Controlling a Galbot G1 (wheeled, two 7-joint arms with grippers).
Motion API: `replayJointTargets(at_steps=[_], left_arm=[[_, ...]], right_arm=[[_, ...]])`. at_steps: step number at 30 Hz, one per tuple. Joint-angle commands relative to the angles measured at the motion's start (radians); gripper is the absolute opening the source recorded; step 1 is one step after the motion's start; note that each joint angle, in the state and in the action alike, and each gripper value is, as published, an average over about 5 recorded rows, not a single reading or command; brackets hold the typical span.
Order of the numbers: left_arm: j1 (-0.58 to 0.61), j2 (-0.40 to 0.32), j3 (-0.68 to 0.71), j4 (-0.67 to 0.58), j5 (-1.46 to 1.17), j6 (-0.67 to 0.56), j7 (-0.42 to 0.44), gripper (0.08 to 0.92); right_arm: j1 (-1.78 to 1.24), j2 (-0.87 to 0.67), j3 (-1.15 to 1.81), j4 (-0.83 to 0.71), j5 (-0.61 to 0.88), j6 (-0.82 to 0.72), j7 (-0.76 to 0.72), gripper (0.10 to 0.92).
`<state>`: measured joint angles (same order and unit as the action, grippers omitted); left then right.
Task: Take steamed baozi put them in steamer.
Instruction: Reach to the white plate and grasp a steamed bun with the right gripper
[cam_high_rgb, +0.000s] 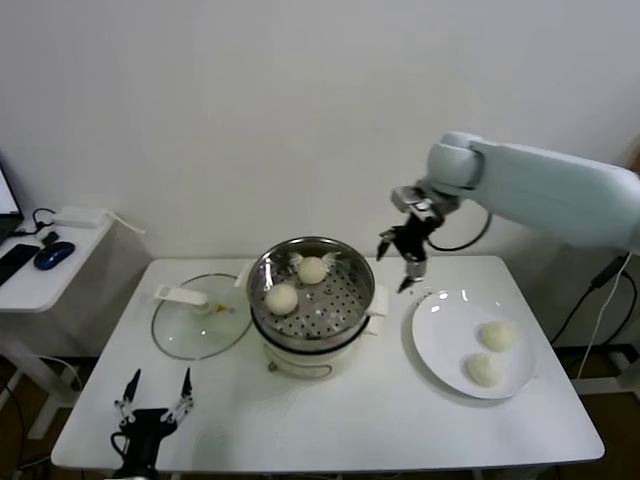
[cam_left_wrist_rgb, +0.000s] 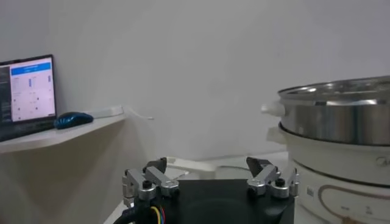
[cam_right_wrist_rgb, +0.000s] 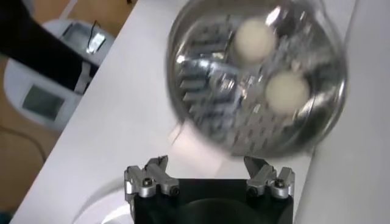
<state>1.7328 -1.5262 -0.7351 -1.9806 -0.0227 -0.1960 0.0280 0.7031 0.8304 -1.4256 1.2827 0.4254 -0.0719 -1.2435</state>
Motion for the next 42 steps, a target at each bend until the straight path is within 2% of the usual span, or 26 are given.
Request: replayJointTargets(at_steps=[1, 16, 42], left_arm=[[0.019, 0.006, 0.001, -0.01, -0.024, -0.02, -0.006, 0.823], [0.039, 0.008, -0.009, -0.018, -0.041, -0.019, -0.001, 0.823], [0.036, -0.001, -0.012, -0.011, -0.06, -0.01, 0.0, 0.823]], right_arm=[[-0.246, -0.291, 0.153, 0.077, -0.295, 0.075, -0.052, 0.823], [-0.539, -0.327, 0.336, 0.02, -0.428, 0.067, -0.035, 0.823], [-0.666, -0.166, 0.448, -0.152, -0.496, 0.063, 0.028, 0.823]])
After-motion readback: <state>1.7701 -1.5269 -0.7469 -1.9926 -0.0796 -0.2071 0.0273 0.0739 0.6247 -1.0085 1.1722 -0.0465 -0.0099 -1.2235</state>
